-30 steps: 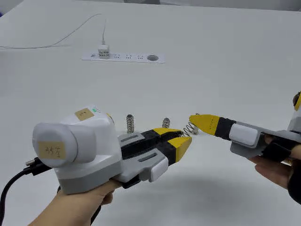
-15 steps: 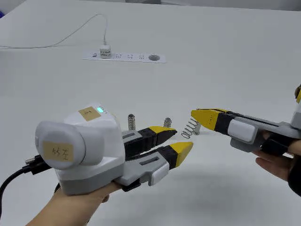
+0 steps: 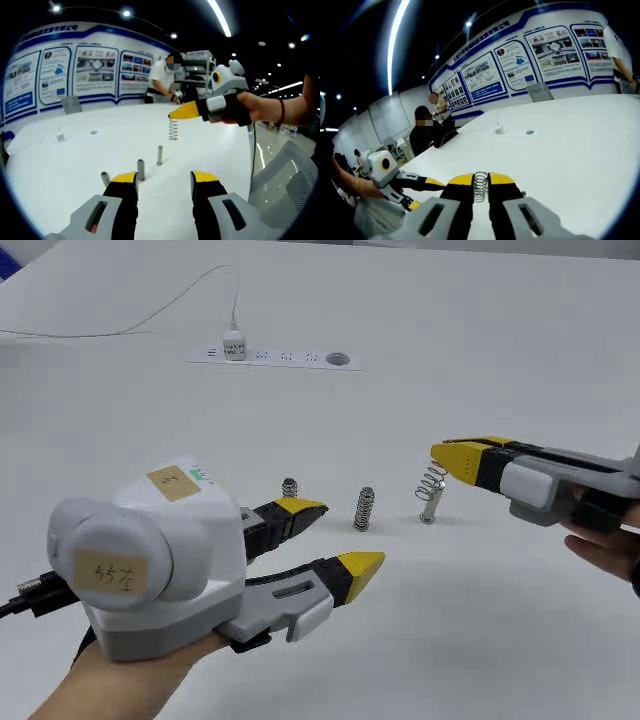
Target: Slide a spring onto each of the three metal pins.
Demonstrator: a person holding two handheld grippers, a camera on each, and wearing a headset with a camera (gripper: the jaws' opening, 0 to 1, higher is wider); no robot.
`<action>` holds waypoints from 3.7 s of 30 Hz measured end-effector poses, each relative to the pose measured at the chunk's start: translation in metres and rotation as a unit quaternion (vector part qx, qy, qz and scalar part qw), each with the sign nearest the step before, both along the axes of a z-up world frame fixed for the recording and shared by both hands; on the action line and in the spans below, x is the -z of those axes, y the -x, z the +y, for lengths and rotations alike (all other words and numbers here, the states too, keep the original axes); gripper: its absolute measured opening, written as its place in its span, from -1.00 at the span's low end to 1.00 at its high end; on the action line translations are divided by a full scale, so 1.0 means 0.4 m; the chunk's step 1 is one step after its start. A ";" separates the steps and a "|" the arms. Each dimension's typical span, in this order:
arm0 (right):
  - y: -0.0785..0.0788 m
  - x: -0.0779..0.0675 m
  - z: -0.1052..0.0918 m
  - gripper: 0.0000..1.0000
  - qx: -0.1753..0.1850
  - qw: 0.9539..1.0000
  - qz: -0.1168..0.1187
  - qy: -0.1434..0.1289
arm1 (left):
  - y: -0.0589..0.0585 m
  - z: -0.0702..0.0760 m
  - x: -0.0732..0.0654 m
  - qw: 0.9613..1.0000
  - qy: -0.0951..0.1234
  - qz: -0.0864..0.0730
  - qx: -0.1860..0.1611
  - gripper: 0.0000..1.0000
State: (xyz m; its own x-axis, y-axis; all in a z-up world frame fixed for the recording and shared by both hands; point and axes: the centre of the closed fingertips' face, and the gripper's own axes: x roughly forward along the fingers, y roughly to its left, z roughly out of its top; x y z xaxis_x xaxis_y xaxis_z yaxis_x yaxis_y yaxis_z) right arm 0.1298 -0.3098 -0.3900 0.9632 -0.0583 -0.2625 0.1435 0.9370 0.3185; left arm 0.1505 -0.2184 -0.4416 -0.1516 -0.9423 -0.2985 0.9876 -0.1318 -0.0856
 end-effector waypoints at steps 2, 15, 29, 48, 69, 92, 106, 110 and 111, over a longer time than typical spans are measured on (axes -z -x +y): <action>-0.004 0.001 -0.016 -0.78 0.005 1.000 0.006 0.017 | -0.006 0.005 0.006 1.000 -0.005 -0.005 -0.006 -0.11; -0.022 0.042 -0.093 -0.78 0.030 0.996 0.042 0.073 | -0.049 0.032 0.030 0.999 -0.019 -0.009 -0.050 0.16; -0.037 0.097 -0.133 -0.77 0.042 0.993 0.064 0.091 | -0.088 0.049 0.049 0.996 -0.034 -0.010 -0.083 0.35; -0.041 0.144 -0.149 -0.77 0.038 0.987 0.088 0.129 | -0.115 0.059 0.067 0.993 -0.044 -0.013 -0.106 0.59; -0.039 0.166 -0.136 -0.76 0.032 0.979 0.106 0.169 | -0.111 0.059 0.070 0.993 -0.044 -0.009 -0.105 0.59; -0.031 0.195 -0.131 -0.76 0.041 0.974 0.128 0.180 | -0.110 0.058 0.065 0.994 -0.040 -0.010 -0.105 0.55; -0.028 0.253 -0.134 -0.76 0.045 0.976 0.150 0.151 | -0.113 0.058 0.065 0.993 -0.038 -0.008 -0.107 0.55; -0.027 0.263 -0.132 -0.76 0.046 0.976 0.153 0.144 | -0.113 0.059 0.066 0.993 -0.040 -0.008 -0.107 0.54; -0.027 0.266 -0.133 -0.76 0.048 0.977 0.154 0.141 | -0.113 0.059 0.067 0.993 -0.040 -0.009 -0.106 0.54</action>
State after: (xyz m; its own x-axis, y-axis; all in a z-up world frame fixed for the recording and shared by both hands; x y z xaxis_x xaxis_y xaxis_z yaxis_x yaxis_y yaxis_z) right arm 0.1405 -0.3628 -0.4962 0.8277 -0.2561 -0.4994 0.2826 0.9589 -0.0233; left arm 0.1958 -0.1947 -0.4684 0.0545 -0.9253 -0.3753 0.9938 0.0867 -0.0695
